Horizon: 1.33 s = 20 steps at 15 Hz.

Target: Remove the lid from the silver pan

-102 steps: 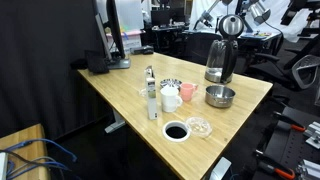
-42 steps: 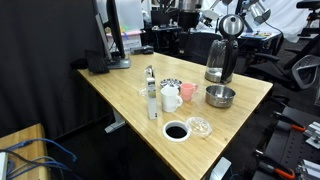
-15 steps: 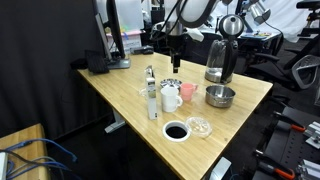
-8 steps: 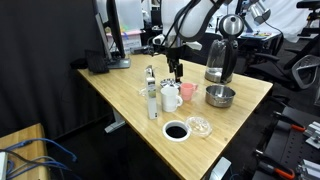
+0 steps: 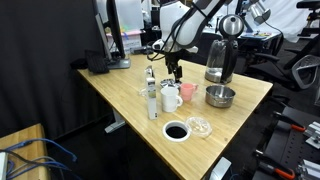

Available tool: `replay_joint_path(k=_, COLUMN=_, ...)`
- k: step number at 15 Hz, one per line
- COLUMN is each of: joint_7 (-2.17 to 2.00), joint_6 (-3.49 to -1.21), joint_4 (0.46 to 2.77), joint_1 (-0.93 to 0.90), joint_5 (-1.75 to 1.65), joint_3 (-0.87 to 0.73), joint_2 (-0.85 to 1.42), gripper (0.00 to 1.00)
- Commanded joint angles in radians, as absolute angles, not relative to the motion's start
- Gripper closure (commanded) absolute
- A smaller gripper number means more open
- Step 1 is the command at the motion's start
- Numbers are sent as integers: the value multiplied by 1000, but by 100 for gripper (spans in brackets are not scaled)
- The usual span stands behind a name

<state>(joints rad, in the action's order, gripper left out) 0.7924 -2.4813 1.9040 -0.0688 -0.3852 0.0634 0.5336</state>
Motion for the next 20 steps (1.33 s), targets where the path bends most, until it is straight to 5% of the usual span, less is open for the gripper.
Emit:
replay_joint_path(k=1, joint_7=831, joint_6=-2473, joint_4=1865, joint_1=-59, joint_5=-400, joint_3=75, joint_2=563, gripper=0)
replay_joint_path(k=9, joint_7=861, joint_6=-2472, joint_4=1848, joint_1=-57, joint_5=-394, joint_3=80, joint_2=581, gripper=1)
replay_joint_path(k=11, joint_7=874, joint_6=-2473, joint_4=1850, joint_1=-56, joint_5=-392, joint_3=84, joint_2=581, gripper=26)
replay_joint_path(k=20, joint_7=892, joint_6=-2457, joint_4=1846, joint_1=-60, joint_5=-391, joint_3=83, joint_2=586, gripper=88)
